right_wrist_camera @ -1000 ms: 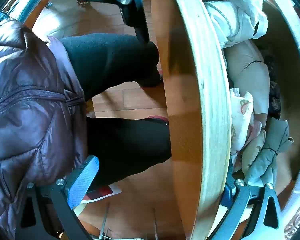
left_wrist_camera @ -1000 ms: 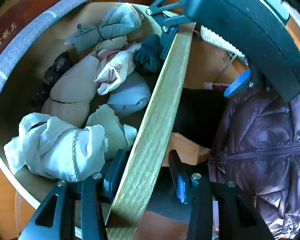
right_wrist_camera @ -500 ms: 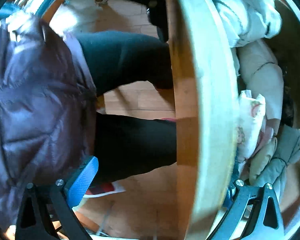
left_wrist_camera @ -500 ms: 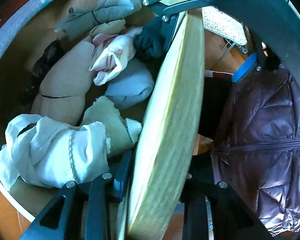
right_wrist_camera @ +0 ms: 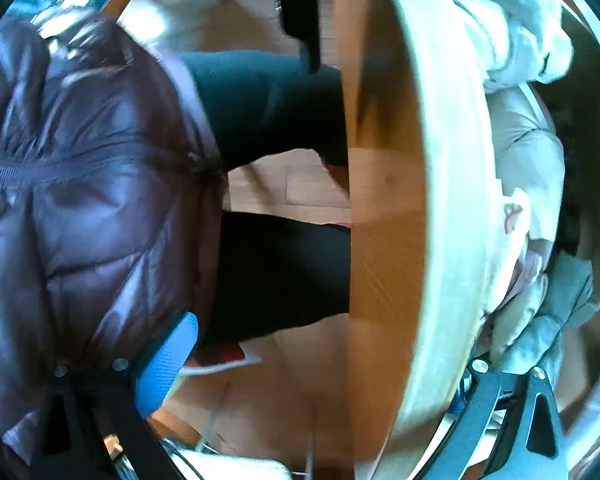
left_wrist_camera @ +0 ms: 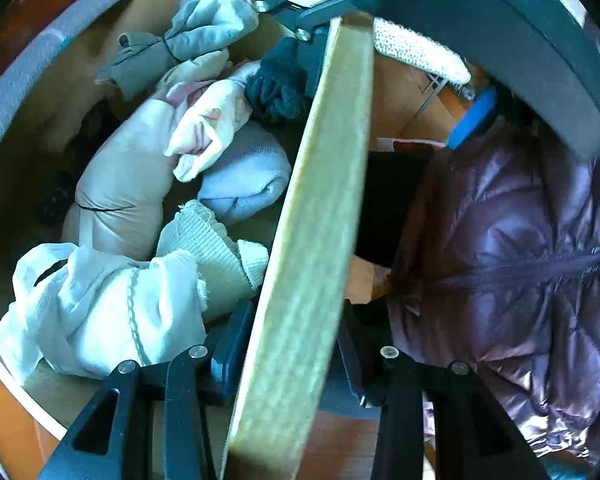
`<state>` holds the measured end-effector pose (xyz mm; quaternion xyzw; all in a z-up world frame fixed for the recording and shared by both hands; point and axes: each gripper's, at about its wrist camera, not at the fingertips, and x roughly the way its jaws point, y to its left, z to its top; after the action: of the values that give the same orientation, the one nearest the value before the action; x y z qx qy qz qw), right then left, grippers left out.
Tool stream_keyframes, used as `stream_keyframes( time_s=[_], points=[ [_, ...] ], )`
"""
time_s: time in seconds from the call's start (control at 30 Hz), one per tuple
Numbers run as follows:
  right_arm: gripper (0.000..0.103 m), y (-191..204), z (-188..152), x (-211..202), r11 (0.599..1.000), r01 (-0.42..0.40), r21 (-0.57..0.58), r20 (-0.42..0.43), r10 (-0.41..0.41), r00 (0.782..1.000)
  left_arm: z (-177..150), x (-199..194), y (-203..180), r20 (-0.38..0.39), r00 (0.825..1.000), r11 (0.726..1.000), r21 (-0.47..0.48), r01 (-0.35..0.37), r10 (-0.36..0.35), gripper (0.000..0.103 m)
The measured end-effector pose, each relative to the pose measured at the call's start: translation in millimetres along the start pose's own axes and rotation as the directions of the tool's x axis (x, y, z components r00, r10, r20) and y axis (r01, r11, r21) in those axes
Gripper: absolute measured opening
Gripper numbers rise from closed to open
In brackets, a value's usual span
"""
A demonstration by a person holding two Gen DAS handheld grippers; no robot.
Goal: Organize soft objects
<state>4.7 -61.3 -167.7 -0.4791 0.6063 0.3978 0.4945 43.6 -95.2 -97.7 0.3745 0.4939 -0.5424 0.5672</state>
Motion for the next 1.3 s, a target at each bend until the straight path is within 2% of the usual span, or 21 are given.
stream_keyframes(
  time_s=[0.07, 0.13, 0.17, 0.2, 0.23, 0.27, 0.3, 0.37, 0.43, 0.57, 0.63, 0.7, 0.83, 0.93, 1.03, 1.13, 1.23, 1.27, 1.3],
  points=[
    [0.103, 0.0, 2.7, 0.3, 1.0, -0.01, 0.025, 0.001, 0.01, 1.0, -0.1, 3.9, -2.8, -0.011, 1.0, 1.0, -0.005, 0.014, -0.014, 0.041],
    [0.103, 7.1, 4.0, 1.9, 0.997, -0.072, 0.032, 0.021, 0.071, 0.997, -3.0, 13.7, -12.5, -0.034, 0.997, 0.997, 0.011, 0.074, -0.073, 0.041],
    [0.103, 13.4, 3.9, 4.7, 0.994, -0.102, 0.031, 0.028, 0.101, 0.994, -3.8, 18.2, -16.7, -0.046, 0.994, 0.995, 0.014, 0.102, -0.101, 0.034],
    [0.102, 24.3, 3.6, 8.6, 0.989, -0.149, 0.001, 0.022, 0.149, 0.989, -4.8, 23.6, -22.0, -0.058, 0.987, 0.988, 0.024, 0.15, -0.149, 0.039],
    [0.099, 29.3, 4.4, 9.2, 0.984, -0.176, -0.007, 0.022, 0.176, 0.984, -6.3, 35.4, -31.8, -0.094, 0.982, 0.985, 0.039, 0.166, -0.162, 0.041],
    [0.096, 32.9, 5.8, 7.9, 0.98, -0.2, 0.0, 0.045, 0.2, 0.979, -8.2, 45.6, -42.4, -0.101, 0.99, 0.992, 0.071, 0.108, -0.101, 0.037],
    [0.098, 35.2, 5.0, 8.6, 0.98, -0.201, 0.017, 0.06, 0.199, 0.978, -8.2, 46.3, -44.3, -0.073, 0.993, 0.993, 0.07, 0.092, -0.087, 0.037],
    [0.099, 33.1, 2.2, 9.3, 0.978, -0.202, 0.056, 0.085, 0.197, 0.977, -9.7, 47.7, -31.9, -0.025, 0.987, 0.987, -0.022, 0.159, -0.16, 0.042],
    [0.101, 31.0, -3.9, 12.4, 0.973, -0.21, 0.1, 0.106, 0.2, 0.974, -10.6, 46.1, -33.3, -0.004, 0.99, 0.989, -0.039, 0.141, -0.142, 0.041],
    [0.101, 23.2, -11.0, 1.6, 0.976, -0.155, 0.153, 0.166, 0.129, 0.978, -22.8, 33.1, -32.1, 0.071, 0.99, 0.987, -0.094, 0.129, -0.122, 0.042],
    [0.103, 18.1, -13.7, -11.7, 0.973, -0.132, 0.189, 0.226, 0.088, 0.97, -25.1, 25.2, -32.8, 0.121, 0.987, 0.984, -0.13, 0.119, -0.103, 0.043],
    [0.103, 14.2, -15.0, -15.9, 0.963, -0.115, 0.242, 0.267, 0.048, 0.962, -28.6, 20.8, -37.1, 0.15, 0.987, 0.984, -0.159, 0.086, -0.062, 0.043],
    [0.103, 4.1, -19.5, -11.9, 0.933, -0.068, 0.353, 0.299, -0.044, 0.953, -35.2, 19.1, -41.3, 0.217, 0.976, 0.964, -0.251, 0.083, -0.027, 0.043],
    [0.103, 4.1, -22.2, -18.1, 0.904, -0.042, 0.425, 0.337, -0.115, 0.935, -44.1, 15.6, -52.0, 0.252, 0.967, 0.95, -0.307, 0.053, 0.028, 0.043],
    [0.103, 6.0, -33.9, -31.5, 0.863, -0.01, 0.506, 0.354, -0.197, 0.914, -48.9, -1.5, -65.0, 0.315, 0.946, 0.934, -0.355, 0.039, 0.08, 0.043],
    [0.103, -3.2, -50.0, -39.3, 0.795, 0.021, 0.606, 0.345, -0.287, 0.894, -61.1, -30.3, -70.9, 0.371, 0.913, 0.91, -0.414, 0.002, 0.167, 0.043],
    [0.103, -8.7, -60.0, -49.2, 0.729, 0.034, 0.684, 0.345, -0.365, 0.865, -67.0, -51.8, -70.4, 0.419, 0.865, 0.873, -0.486, -0.042, 0.275, 0.043],
    [0.103, -9.5, -63.1, -55.4, 0.704, 0.037, 0.71, 0.347, -0.394, 0.851, -65.3, -55.1, -67.8, 0.419, 0.848, 0.85, -0.522, -0.068, 0.325, 0.044],
    [0.103, -11.9, -66.7, -60.9, 0.675, 0.034, 0.737, 0.348, -0.421, 0.837, -66.8, -61.7, -66.5, 0.418, 0.822, 0.818, -0.567, -0.095, 0.386, 0.044]
  ],
)
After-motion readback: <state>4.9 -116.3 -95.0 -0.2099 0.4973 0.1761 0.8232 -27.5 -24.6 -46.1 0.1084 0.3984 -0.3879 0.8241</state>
